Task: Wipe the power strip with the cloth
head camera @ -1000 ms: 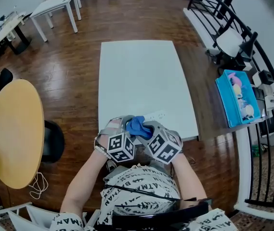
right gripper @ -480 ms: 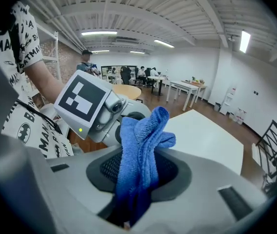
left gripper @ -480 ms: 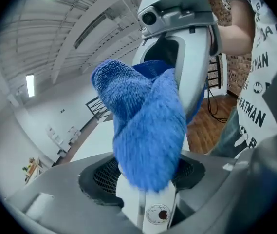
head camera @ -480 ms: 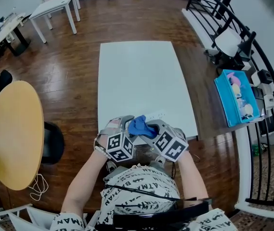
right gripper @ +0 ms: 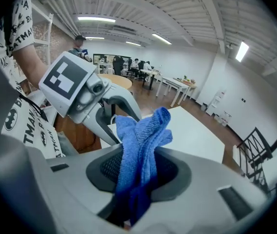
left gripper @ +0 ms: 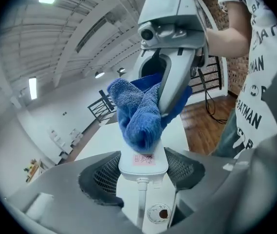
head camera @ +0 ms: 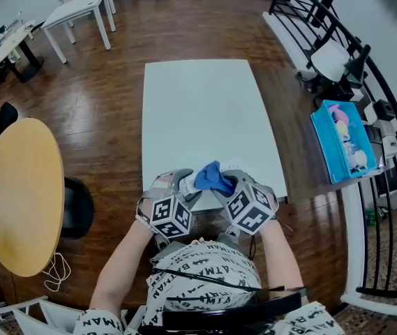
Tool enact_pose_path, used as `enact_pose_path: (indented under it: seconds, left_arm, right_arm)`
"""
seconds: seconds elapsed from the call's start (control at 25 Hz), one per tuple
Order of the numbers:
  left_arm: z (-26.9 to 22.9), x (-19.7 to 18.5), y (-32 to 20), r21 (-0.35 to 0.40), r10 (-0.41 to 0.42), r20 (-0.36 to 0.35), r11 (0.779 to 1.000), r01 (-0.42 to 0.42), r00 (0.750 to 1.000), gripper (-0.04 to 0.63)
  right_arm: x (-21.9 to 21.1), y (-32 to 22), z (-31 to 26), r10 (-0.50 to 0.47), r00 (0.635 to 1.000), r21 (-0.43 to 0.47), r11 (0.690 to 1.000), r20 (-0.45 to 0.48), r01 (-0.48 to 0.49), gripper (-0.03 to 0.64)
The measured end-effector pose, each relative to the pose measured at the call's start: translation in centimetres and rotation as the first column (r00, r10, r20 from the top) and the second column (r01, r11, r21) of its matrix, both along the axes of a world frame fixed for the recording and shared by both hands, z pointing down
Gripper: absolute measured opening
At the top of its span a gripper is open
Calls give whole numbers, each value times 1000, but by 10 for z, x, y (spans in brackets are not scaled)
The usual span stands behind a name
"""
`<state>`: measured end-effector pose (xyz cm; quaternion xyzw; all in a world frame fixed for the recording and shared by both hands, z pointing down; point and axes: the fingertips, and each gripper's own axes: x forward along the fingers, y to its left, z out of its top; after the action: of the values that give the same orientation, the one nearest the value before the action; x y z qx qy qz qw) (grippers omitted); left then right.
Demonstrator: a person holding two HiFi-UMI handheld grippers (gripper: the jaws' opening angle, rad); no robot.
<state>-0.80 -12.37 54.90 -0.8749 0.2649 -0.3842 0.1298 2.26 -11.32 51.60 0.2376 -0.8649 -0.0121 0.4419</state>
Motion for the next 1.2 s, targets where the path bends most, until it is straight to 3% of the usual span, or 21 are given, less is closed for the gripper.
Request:
enact_pose_path:
  seconds: [0.4,0.56,0.8,1.2]
  left_arm:
    - [-9,-7,1,-12,-20,-41,1000,20,999,278]
    - [-11,-10,-5,-25,-53,-61,998,51,997,278]
    - [-20,-23,-26,-83,-185,-161,981,174,969,278]
    - [-23,-28,-35,-157,-320,-273,945,286,907,278]
  right_arm:
    - [104,-47,5,274,960,51,961,-49,-272,137]
    - [125,-52,-3,348,937,60,936,2,-348,136]
    - [102,-35,-4,379,911,6,923,161,-385,136]
    - [42,-15,13,365,885,-96,931,290,-352,137]
